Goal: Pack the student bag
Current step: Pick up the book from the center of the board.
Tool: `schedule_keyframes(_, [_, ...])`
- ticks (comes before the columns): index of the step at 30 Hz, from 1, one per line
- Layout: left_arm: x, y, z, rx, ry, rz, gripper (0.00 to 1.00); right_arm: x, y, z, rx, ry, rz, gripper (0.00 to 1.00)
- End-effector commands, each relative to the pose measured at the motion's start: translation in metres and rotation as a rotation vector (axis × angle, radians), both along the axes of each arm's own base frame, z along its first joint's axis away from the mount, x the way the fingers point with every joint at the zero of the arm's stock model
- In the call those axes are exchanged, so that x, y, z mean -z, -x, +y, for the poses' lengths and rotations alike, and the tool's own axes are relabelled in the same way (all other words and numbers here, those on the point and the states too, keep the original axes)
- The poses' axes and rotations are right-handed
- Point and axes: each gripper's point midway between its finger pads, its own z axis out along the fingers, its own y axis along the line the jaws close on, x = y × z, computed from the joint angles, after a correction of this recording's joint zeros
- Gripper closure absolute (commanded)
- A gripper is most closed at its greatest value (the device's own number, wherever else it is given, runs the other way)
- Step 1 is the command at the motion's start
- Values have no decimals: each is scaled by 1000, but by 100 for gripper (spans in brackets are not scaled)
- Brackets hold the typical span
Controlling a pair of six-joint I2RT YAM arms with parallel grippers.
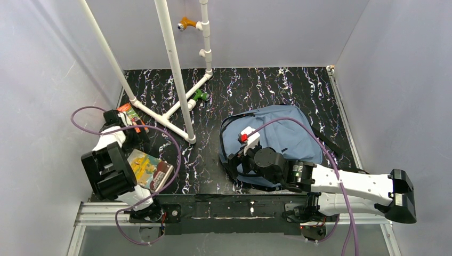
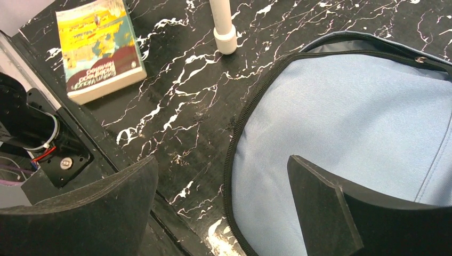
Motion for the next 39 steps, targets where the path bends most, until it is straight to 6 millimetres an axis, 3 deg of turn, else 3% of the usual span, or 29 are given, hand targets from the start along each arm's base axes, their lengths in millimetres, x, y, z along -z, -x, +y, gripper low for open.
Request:
schedule_keyframes(1, [-17, 28, -56, 45, 135, 37, 15, -4, -3, 15, -17, -32, -24, 2])
schedule_keyframes(6, [-37, 24, -116, 86, 230, -46, 18, 12, -1, 42, -69, 4, 7, 2])
schedule_keyframes(8, [-44, 27, -121, 34, 220, -80, 16, 18, 2, 53, -102, 24, 21, 2])
schedule_keyframes(10, [-50, 35, -101, -82, 121, -89, 3, 24, 7, 63, -141, 38, 36, 2])
schedule_keyframes(13, [-70, 58, -62, -260, -68, -36, 2, 29, 13, 79, -189, 35, 66, 2])
schedule_keyframes(17, [-86, 106, -15, -559, -306, 70, 2, 39, 17, 92, -212, 54, 109, 2])
schedule_keyframes(24, [-33, 149, 3, -868, -88, 182, 2, 39, 20, 97, -216, 53, 136, 2])
schedule_keyframes(28, [-35, 142, -1, -917, -39, 86, 2, 40, 19, 93, -201, 50, 138, 2])
schedule_keyframes(32, [-10, 133, -18, -922, 74, 58, 2, 40, 17, 91, -188, 58, 137, 2])
schedule_keyframes(39, [20, 122, -40, -914, 217, 32, 19, 39, 12, 84, -162, 72, 116, 2])
